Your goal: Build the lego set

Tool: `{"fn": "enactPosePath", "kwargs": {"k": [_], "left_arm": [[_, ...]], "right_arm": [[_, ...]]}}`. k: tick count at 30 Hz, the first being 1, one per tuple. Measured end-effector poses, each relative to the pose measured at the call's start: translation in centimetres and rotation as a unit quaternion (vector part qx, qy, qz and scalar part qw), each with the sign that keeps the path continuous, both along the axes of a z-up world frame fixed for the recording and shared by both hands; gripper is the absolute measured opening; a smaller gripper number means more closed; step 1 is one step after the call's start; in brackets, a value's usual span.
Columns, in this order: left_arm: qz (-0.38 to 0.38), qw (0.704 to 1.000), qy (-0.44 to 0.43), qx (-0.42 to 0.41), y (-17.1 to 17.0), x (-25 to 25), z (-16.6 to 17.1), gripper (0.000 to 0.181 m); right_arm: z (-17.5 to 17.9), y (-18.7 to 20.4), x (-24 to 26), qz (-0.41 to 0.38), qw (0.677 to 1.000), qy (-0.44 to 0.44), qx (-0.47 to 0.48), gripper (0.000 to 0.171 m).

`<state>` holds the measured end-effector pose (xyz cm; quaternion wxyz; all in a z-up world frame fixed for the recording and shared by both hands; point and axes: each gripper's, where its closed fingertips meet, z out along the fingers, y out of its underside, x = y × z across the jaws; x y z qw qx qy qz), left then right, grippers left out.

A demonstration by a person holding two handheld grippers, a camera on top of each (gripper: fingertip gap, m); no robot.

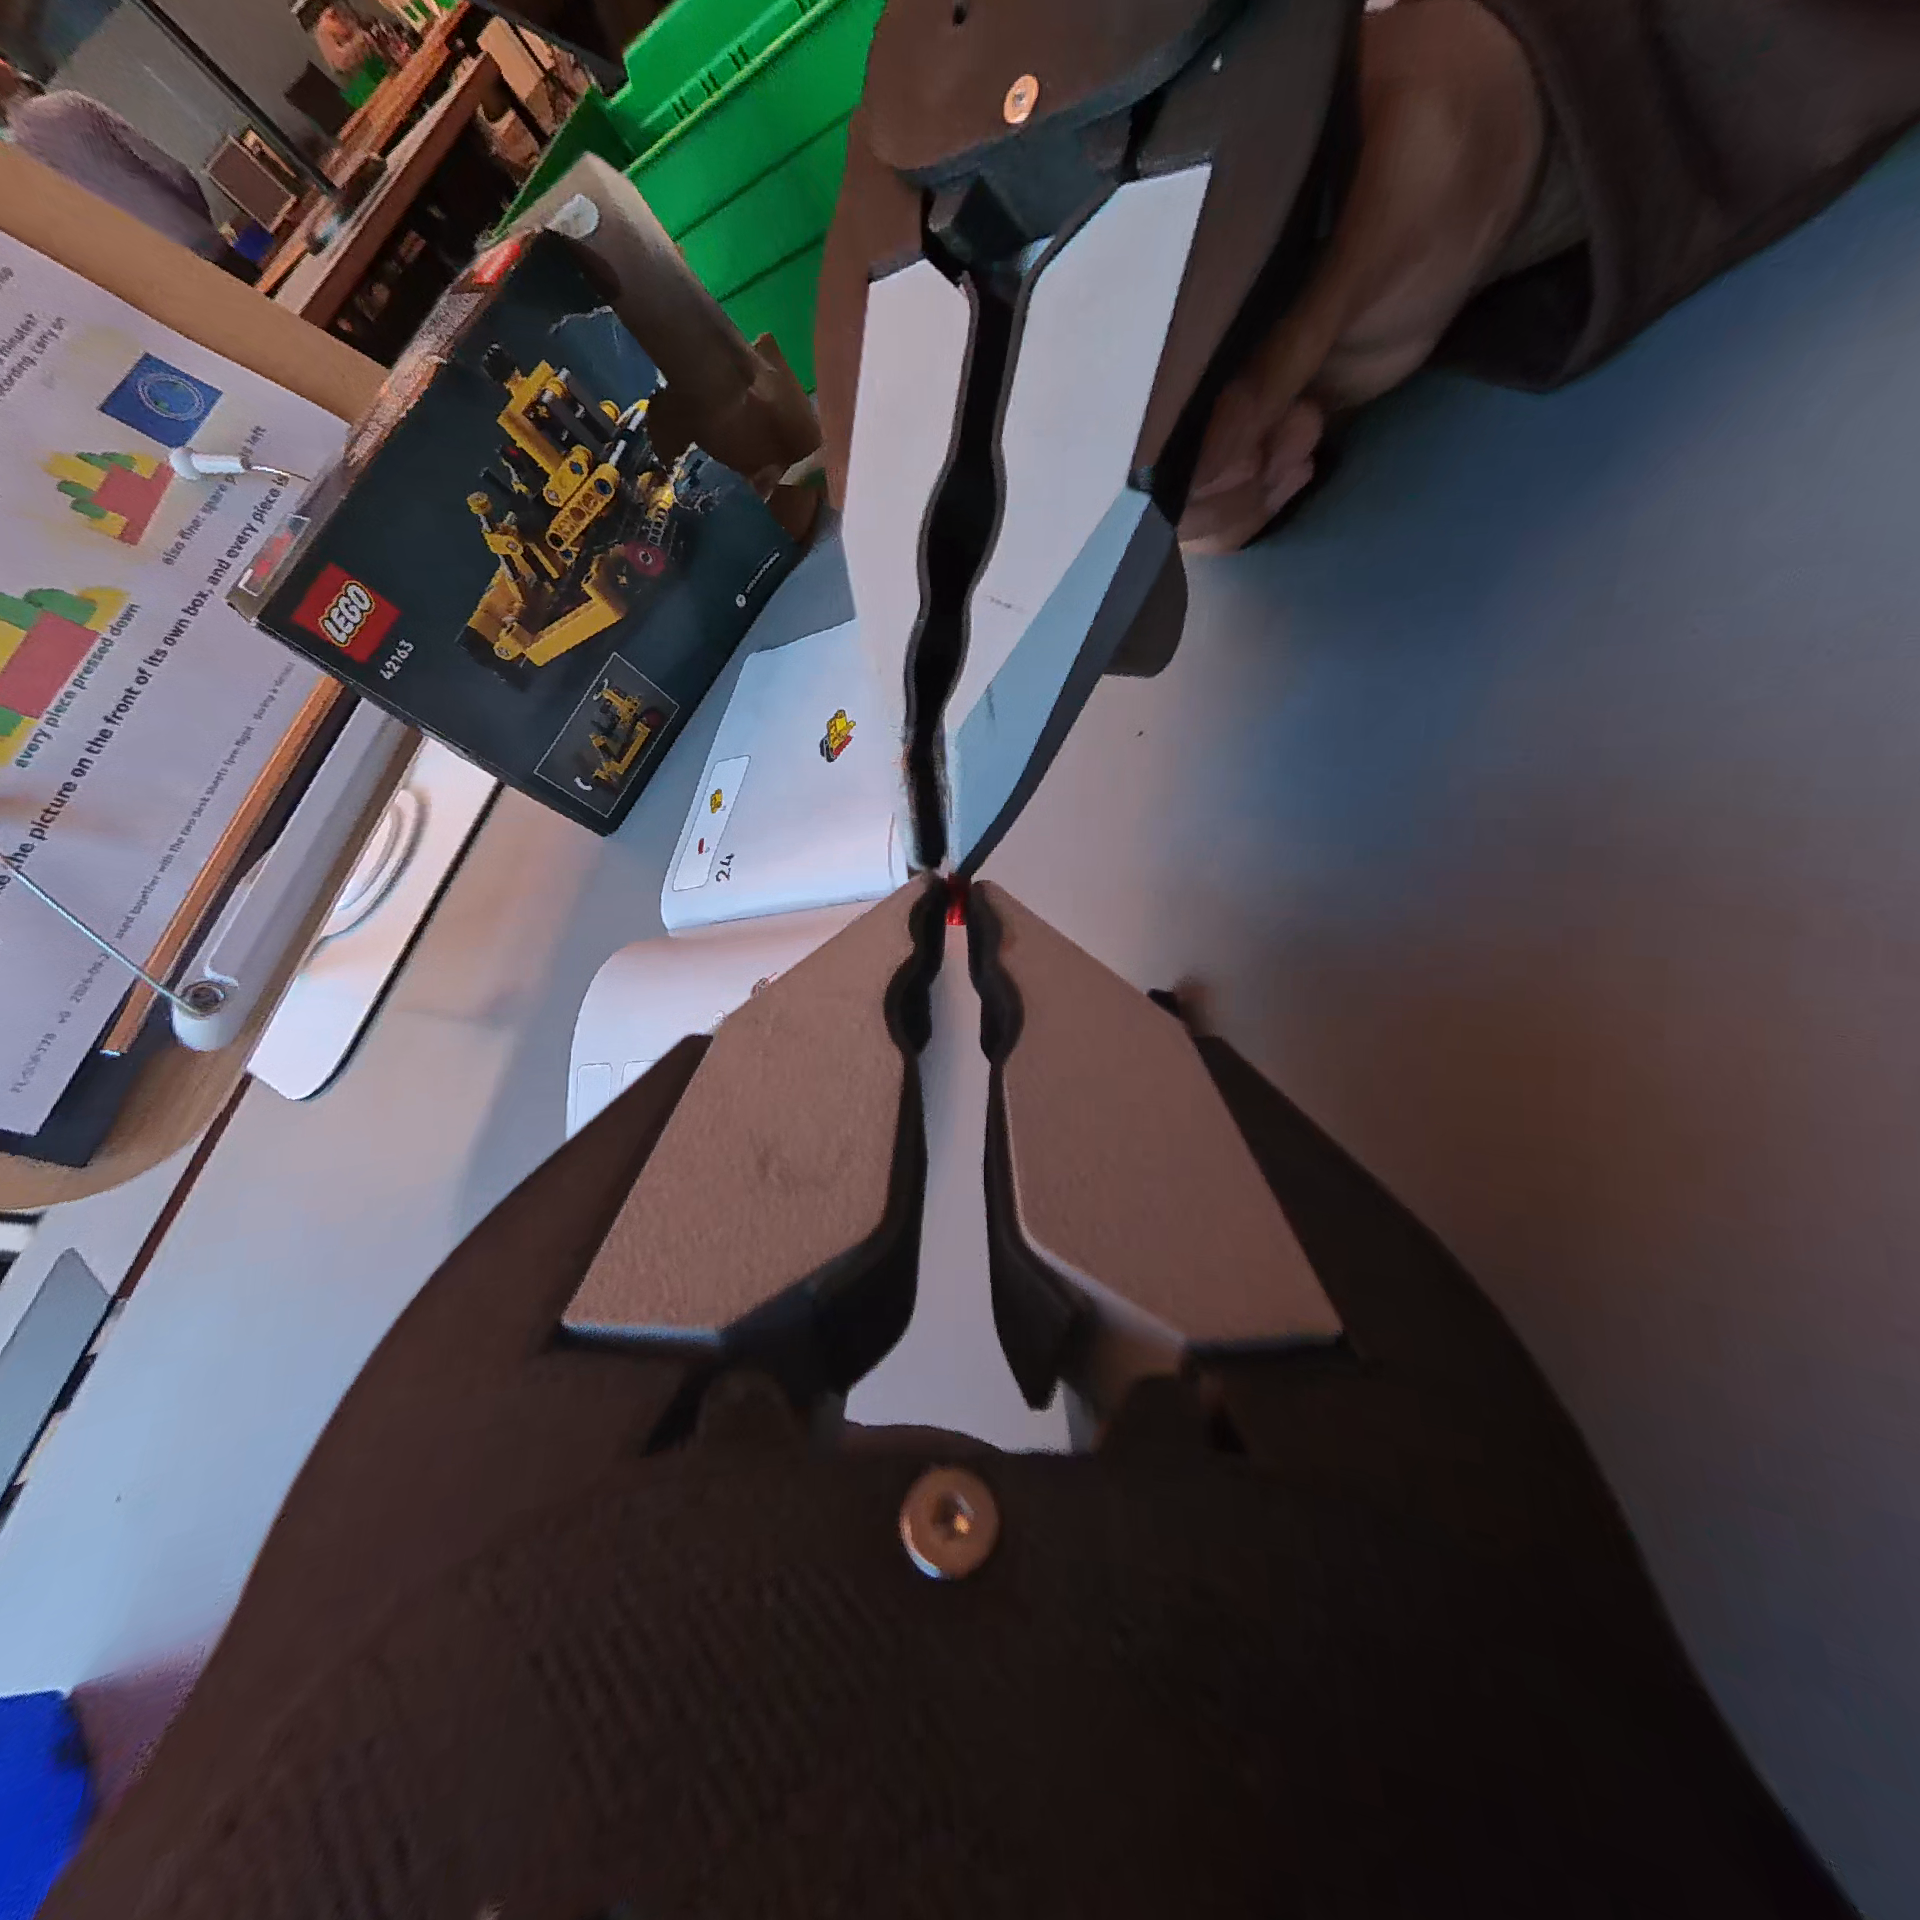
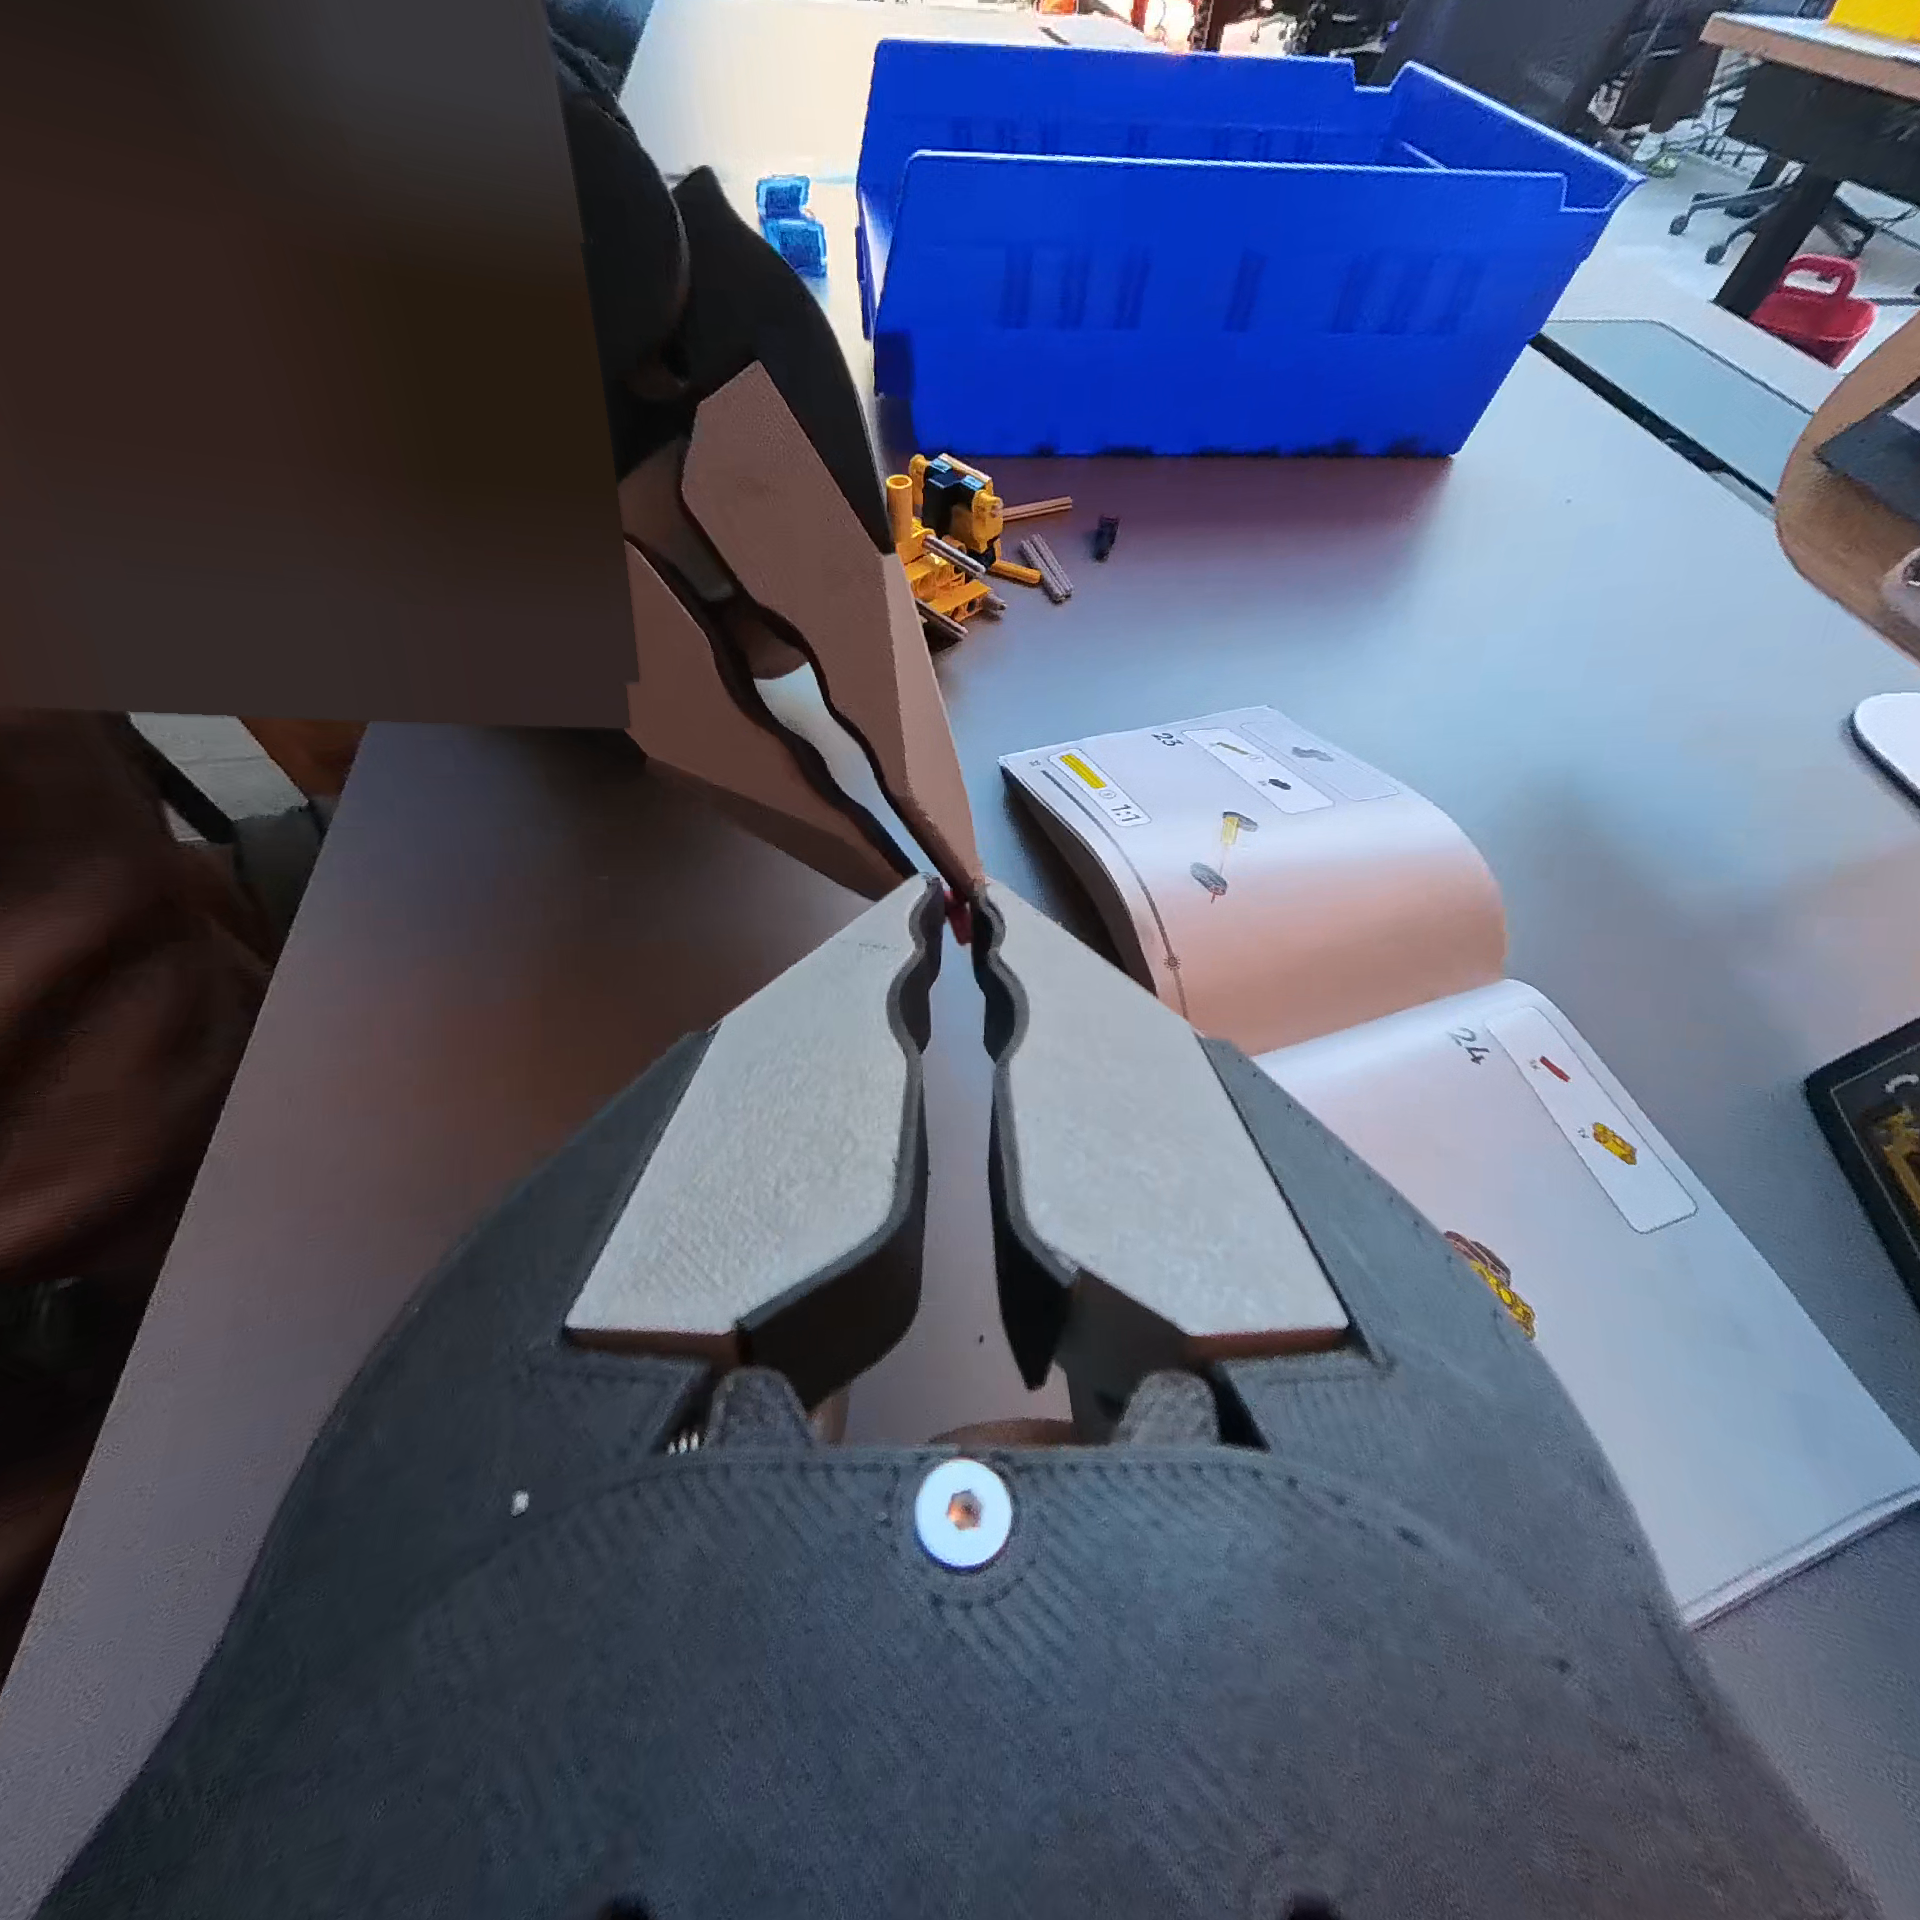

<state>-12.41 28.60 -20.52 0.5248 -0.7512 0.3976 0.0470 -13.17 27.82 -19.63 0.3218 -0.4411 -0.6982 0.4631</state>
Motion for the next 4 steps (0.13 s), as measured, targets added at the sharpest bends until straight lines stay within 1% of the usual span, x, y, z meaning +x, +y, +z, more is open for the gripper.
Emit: {"fn": "enactPosePath", "kwargs": {"k": [2,4], "left_arm": [[0.0,1.0,-0.015,0.003,-0.11,-0.08,0.62,0.0],[0.005,1.0,-0.011,0.015,-0.01,-0.32,1.11,0.0]], "right_arm": [[0.09,0.15,-0.06,-0.003,1.0,0.001,-0.006,0.002],[0.42,0.35,-0.19,-0.005,1.0,0.008,-0.021,0.003]]}}
